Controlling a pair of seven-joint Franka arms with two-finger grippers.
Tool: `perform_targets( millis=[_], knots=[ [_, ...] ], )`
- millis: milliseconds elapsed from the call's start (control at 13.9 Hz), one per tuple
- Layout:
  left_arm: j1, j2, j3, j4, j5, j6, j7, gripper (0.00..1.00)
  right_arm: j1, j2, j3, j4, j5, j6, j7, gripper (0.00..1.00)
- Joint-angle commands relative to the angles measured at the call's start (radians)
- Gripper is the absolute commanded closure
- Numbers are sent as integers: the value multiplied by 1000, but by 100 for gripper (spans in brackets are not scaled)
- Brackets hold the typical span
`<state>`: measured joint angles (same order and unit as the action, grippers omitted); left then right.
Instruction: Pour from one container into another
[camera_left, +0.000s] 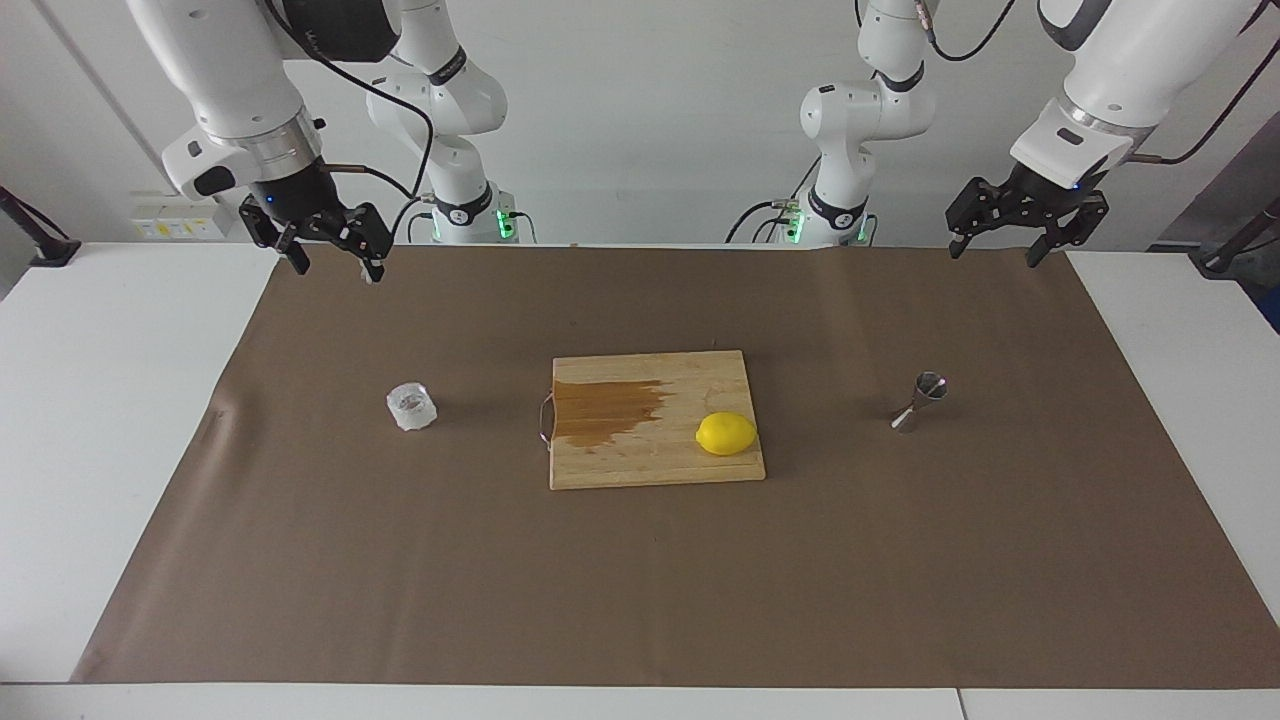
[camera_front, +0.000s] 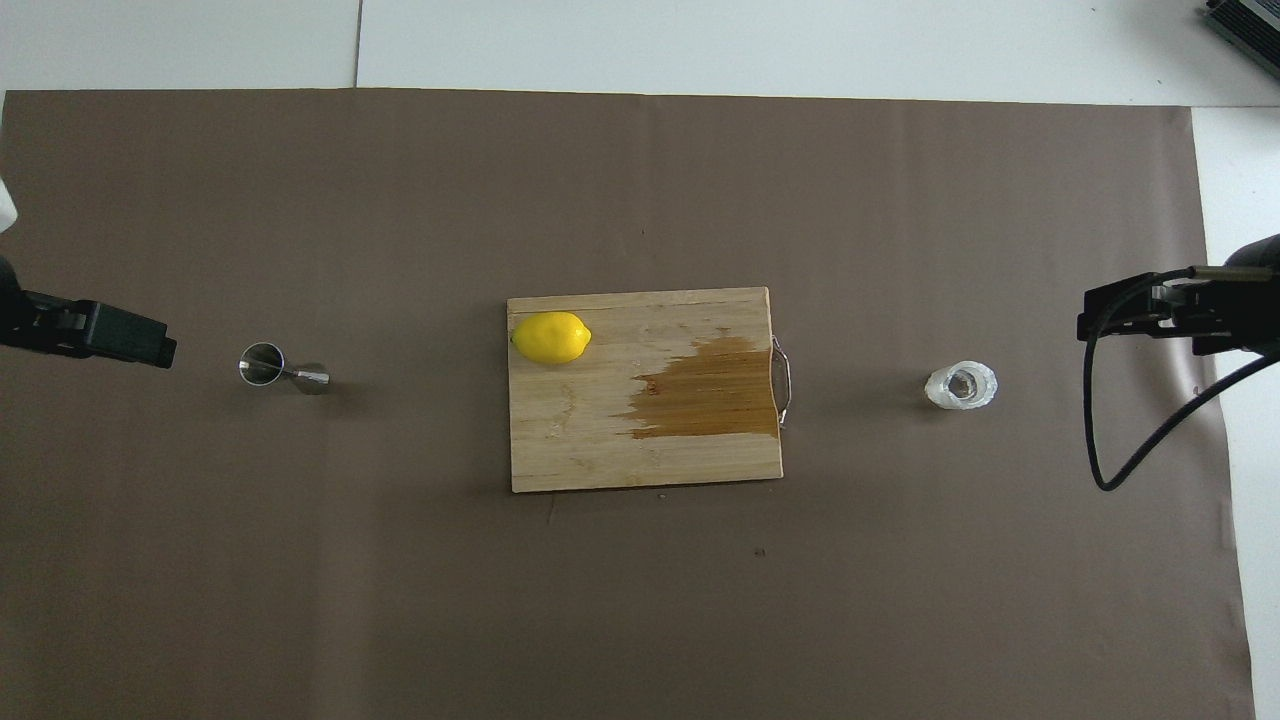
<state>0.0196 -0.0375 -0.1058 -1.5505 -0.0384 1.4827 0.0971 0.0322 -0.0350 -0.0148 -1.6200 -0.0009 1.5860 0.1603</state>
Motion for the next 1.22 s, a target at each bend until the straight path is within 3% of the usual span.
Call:
perform_targets(
  millis=[0,432,936,1152],
  knots=[
    [3,-4,0,10,6,-15,7,0,-5,-14,-2,-11,2,-11,-24,0],
    [2,-28,-3,-34,-1,-5,-7,0,-6,-14,-2,-11,2,-11,-24,0],
    [-6,-16,-3,-34,-5,111,0,0,-5,-14,-2,-11,2,-9,-24,0],
    [3,-25,2,-42,6,76,6,0,-6,-14,-2,-11,2,-11,-24,0]
  ],
)
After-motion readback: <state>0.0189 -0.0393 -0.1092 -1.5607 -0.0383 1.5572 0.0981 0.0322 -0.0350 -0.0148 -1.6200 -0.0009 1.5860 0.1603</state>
